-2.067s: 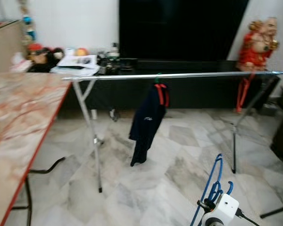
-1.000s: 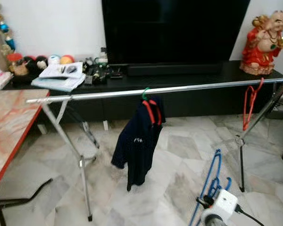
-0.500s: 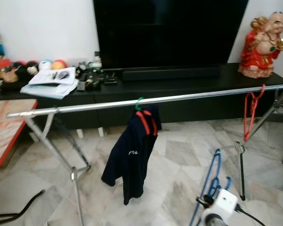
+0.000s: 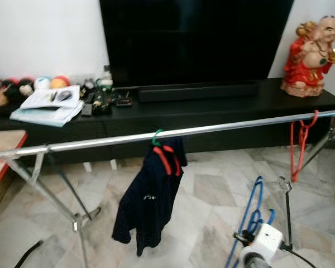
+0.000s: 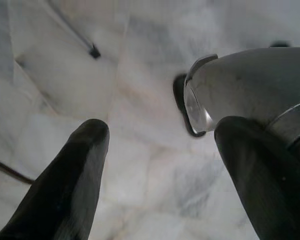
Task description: Hang hanger
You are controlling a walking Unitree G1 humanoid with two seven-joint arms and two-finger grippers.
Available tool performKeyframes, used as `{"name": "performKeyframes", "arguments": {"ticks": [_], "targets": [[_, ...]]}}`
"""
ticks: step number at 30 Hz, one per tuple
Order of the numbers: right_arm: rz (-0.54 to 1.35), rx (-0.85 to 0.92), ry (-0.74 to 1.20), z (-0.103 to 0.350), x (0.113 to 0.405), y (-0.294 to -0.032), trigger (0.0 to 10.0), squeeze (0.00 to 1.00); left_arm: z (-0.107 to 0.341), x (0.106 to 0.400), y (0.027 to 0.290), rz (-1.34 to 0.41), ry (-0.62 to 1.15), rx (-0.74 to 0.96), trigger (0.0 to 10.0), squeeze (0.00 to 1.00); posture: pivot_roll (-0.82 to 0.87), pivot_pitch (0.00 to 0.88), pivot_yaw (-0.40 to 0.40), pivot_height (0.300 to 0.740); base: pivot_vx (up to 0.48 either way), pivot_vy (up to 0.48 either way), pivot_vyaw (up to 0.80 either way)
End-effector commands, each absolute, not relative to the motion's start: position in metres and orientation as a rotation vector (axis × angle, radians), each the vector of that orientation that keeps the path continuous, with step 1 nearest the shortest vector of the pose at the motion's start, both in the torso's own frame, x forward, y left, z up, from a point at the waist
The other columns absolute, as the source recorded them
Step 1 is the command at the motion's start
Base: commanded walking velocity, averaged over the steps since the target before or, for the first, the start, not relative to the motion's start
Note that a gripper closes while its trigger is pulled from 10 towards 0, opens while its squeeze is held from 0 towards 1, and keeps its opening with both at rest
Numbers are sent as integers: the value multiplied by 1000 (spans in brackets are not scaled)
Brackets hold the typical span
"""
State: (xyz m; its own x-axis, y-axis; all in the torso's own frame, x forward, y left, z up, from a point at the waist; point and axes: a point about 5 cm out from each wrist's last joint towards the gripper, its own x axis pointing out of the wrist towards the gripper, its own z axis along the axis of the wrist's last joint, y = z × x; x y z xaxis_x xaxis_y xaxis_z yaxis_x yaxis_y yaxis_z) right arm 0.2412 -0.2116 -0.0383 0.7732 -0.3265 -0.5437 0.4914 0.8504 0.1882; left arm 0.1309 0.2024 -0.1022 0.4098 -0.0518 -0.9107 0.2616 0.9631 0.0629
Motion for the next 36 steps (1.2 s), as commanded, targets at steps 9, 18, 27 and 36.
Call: {"name": "performKeyframes", "arguments": {"ticks": [9, 18, 27, 36], "targets": [[-416, 340, 510, -34, 251, -201, 10000, 0, -105, 125, 199, -221, 1153, 199, 10000, 0, 114, 0, -7, 740, 294, 0, 0], [-391, 296, 488, -27, 258, -203, 10000, 0, -104, 124, 201, -222, 1145, 203, 10000, 0, 112, 0, -9, 740, 260, 0, 0], [-347, 208, 426, -6, 283, -202, 10000, 0, -104, 125, 203, -220, 1137, 213, 10000, 0, 115, 0, -8, 740, 0, 0, 0], [-324, 106, 280, 34, 318, -203, 10000, 0, -103, 131, 195, -228, 1127, 208, 10000, 0, 117, 0, -5, 740, 0, 0, 0]]}}
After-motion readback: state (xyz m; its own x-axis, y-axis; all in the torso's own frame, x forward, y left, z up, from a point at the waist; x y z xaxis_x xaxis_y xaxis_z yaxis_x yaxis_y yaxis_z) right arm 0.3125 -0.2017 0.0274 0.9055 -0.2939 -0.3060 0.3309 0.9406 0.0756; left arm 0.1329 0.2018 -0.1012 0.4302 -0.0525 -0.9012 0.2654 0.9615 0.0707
